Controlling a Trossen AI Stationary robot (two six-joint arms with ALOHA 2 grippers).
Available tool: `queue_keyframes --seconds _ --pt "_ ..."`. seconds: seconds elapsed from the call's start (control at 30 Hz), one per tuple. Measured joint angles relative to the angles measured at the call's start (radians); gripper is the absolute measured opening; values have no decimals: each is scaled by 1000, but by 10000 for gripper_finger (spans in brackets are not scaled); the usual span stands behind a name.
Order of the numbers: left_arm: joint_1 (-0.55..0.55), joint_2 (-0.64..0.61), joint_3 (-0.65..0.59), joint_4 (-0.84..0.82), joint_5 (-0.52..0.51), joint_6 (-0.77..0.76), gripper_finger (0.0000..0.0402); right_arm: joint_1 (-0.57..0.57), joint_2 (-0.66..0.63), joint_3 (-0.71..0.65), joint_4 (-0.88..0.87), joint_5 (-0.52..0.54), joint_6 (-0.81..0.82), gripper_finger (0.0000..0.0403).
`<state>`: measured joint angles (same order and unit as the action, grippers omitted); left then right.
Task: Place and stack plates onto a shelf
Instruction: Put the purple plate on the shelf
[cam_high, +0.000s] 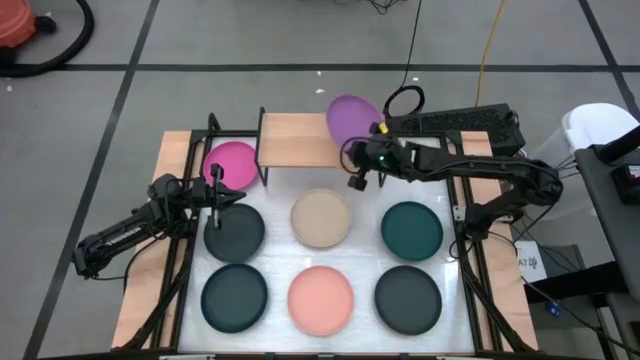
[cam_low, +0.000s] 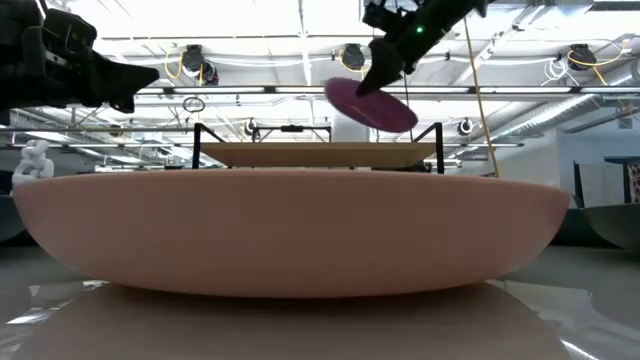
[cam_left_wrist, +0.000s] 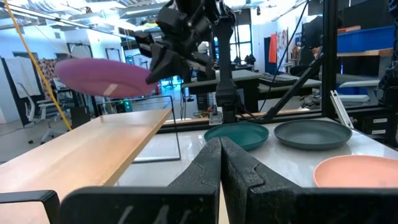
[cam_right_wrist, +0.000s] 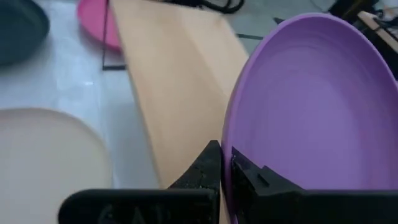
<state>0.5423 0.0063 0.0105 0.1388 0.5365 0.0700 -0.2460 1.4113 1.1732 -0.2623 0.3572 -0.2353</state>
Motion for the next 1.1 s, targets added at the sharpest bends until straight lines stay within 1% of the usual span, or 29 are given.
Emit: queue_keyframes --seconds 0.13,0.27,0.37,0.9,1.1 --pt "0 0 0 0 0 0 4 7 48 0 4 -5 -12 0" --pt "0 0 0 0 0 0 4 6 86 0 -3 -44 -3 0" --pt "0 0 0 0 0 0 4 6 106 0 -8 -46 2 0" --pt "0 0 0 0 0 0 4 6 108 -1 -19 -45 14 4" --pt "0 0 0 0 0 0 4 6 108 -1 -19 -46 16 18"
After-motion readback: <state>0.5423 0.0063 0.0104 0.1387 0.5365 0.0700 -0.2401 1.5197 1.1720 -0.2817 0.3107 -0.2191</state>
